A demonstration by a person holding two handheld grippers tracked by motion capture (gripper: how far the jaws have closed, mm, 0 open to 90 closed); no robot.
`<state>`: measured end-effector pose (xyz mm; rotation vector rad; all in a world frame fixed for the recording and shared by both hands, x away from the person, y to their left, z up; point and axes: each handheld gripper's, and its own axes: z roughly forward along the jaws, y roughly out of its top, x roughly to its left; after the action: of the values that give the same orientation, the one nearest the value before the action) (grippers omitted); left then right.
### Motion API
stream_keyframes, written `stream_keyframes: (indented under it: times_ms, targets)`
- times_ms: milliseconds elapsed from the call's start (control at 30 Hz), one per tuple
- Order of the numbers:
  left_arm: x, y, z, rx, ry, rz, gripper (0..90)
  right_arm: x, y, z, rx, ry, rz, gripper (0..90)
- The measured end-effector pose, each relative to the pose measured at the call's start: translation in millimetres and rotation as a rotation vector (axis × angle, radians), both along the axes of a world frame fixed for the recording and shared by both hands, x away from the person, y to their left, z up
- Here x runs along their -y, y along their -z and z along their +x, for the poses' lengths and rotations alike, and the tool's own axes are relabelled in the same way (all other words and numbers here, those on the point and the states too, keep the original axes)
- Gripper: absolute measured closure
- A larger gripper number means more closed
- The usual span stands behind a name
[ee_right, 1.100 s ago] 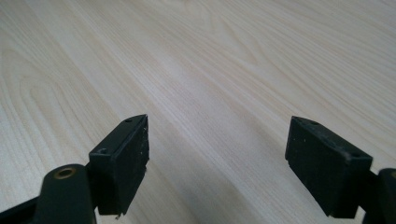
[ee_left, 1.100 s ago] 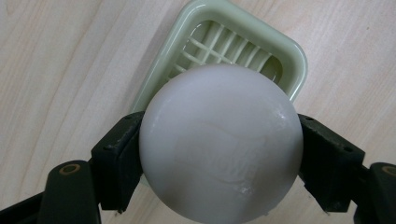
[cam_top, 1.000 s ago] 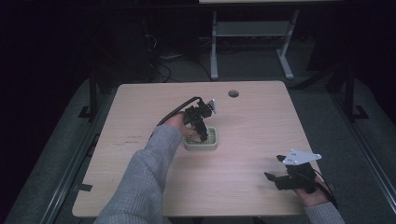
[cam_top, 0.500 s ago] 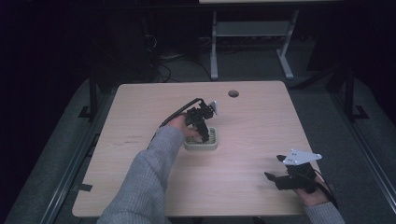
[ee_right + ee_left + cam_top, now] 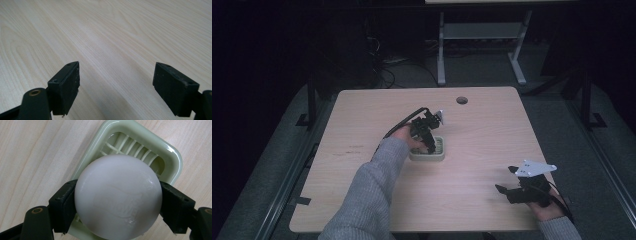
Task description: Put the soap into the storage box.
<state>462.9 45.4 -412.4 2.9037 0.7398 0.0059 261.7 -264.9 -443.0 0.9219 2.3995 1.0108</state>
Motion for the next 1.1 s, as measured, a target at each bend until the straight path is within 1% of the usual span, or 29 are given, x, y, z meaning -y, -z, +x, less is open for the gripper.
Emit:
stream_keyframes:
  times_ms: [767, 800, 833, 967, 1100]
  targets:
    - [0.1, 0.3, 0.7, 0.001, 0.000, -0.001, 22.7, 0.7, -0.5, 0.0, 0.005, -0.003, 0.005, 21.1]
    - [0.0, 0.3, 0.7, 0.002, 0.000, -0.001, 22.7, 0.6, -0.6, -0.3, 0.000, 0.000, 0.008, 21.1]
    - [-0.1, 0.2, 0.8, 0.001, 0.000, -0.003, 22.5, 0.6, -0.7, -0.4, 0.000, 0.001, 0.010, 21.1]
    - [-0.9, -4.8, 0.4, 0.015, -0.003, -0.036, 21.9, 0.1, -0.7, -0.6, -0.003, 0.001, 0.013, 21.1]
    - [-2.9, -7.4, 0.0, 0.020, -0.002, -0.039, 21.5, -0.8, -1.1, -0.8, -0.005, 0.001, 0.011, 21.1]
